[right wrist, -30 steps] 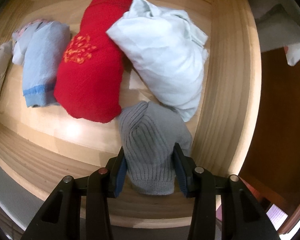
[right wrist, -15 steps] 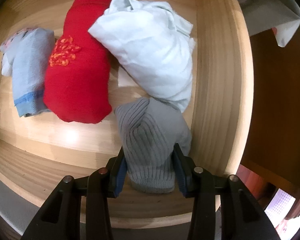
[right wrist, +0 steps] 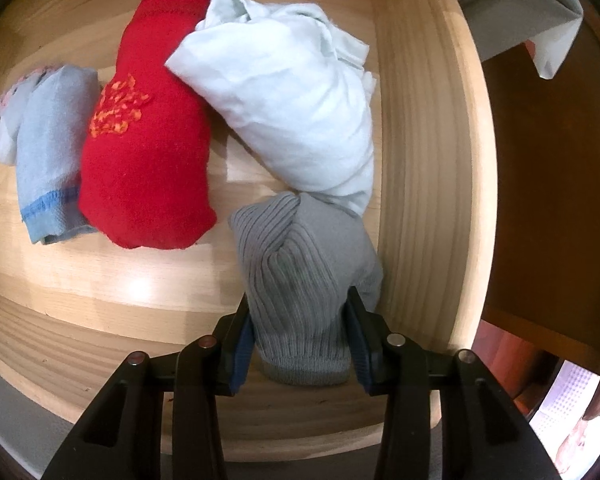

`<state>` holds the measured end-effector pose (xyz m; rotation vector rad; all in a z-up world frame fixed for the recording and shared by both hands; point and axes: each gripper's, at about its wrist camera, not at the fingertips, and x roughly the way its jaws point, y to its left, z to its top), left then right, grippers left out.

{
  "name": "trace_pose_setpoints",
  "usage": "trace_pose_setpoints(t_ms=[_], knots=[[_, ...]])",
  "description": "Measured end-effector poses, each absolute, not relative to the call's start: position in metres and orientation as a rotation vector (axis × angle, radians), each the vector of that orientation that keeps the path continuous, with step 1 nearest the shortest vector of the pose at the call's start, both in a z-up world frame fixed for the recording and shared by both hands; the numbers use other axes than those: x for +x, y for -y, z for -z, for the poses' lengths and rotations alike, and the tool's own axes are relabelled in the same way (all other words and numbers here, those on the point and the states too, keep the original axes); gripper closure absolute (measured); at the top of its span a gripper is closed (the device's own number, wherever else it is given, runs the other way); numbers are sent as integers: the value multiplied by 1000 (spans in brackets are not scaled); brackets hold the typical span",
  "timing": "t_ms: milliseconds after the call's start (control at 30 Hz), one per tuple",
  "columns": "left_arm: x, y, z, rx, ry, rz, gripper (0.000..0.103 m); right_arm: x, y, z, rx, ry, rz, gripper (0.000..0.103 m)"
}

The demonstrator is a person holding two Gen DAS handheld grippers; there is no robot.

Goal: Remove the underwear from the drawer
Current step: 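Lift the taupe wrapped bundle into the white box with the left tool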

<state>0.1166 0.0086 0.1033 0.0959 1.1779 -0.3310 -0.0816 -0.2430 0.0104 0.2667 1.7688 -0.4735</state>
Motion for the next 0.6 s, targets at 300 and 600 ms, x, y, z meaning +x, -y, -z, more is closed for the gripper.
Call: trace_pose_setpoints(t_ms=[300,600], knots=[[108,-11,-197,56,-1023,387,65,-94,245,-11,270,-1759,478,63],[141,27,-288,62,-878,444,65,-95,243,-12,274,-1754,482,63]])
